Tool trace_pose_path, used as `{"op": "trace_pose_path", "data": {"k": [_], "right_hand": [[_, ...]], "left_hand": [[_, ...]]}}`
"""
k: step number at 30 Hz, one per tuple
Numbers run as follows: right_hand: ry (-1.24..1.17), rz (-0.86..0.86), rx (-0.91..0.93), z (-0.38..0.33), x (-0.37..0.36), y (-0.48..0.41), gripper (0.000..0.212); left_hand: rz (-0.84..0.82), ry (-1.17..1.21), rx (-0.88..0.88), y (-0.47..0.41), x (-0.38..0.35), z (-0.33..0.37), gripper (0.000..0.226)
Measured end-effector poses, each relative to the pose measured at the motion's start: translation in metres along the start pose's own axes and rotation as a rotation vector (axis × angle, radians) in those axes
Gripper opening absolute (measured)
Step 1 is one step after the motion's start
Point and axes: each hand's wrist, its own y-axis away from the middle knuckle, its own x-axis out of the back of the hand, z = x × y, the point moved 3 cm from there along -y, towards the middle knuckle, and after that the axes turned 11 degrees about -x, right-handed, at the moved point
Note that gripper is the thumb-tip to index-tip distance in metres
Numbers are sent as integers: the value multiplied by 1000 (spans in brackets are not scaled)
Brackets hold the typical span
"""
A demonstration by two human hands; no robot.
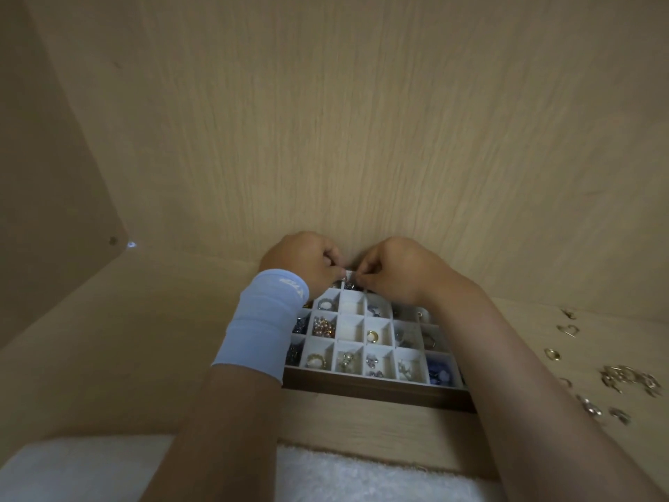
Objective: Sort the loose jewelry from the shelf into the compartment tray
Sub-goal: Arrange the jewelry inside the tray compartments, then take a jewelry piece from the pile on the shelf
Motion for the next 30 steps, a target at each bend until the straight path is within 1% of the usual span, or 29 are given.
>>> {"op": "trace_pose_path", "data": {"k": [2,4,6,8,10,12,14,16,18,20,23,27,30], "right_hand": [[-4,-12,-4,1,-1,0,14],[-13,-21,-1,0,-1,0,14],[-11,-23,2,0,-2,1,15],[6,-13,5,-1,-5,0,15],[24,-2,2,-1,-7,-1,15],[29,6,-5,-1,-8,-2,14],[31,21,-11,-1,-7,-1,14],[38,36,-18,-2,-7,0,14],[49,37,-24,-2,-7,0,17],[57,29,-27,-2,-6,-1,20],[14,-7,-30,-1,-4,0,18],[-77,11,-42,5,5,8,18],[-89,30,-45,15,19,22,18]], "left_hand": [[29,-101,18,0,1,0,13],[41,-135,24,-1,0,-1,20],[36,-133,26,-1,0,0,19],[37,-189,24,-1,-1,0,19],[37,-260,38,0,-2,1,25],[8,-283,51,0,-5,1,30],[1,-277,49,-2,-7,2,31],[31,-273,29,-4,-6,3,30],[42,-213,6,-4,-4,5,26],[1,-114,-5,-3,-4,5,21],[-44,-52,-4,-2,-5,2,22],[52,19,-42,1,1,9,12],[117,32,-96,3,2,26,6]]}}
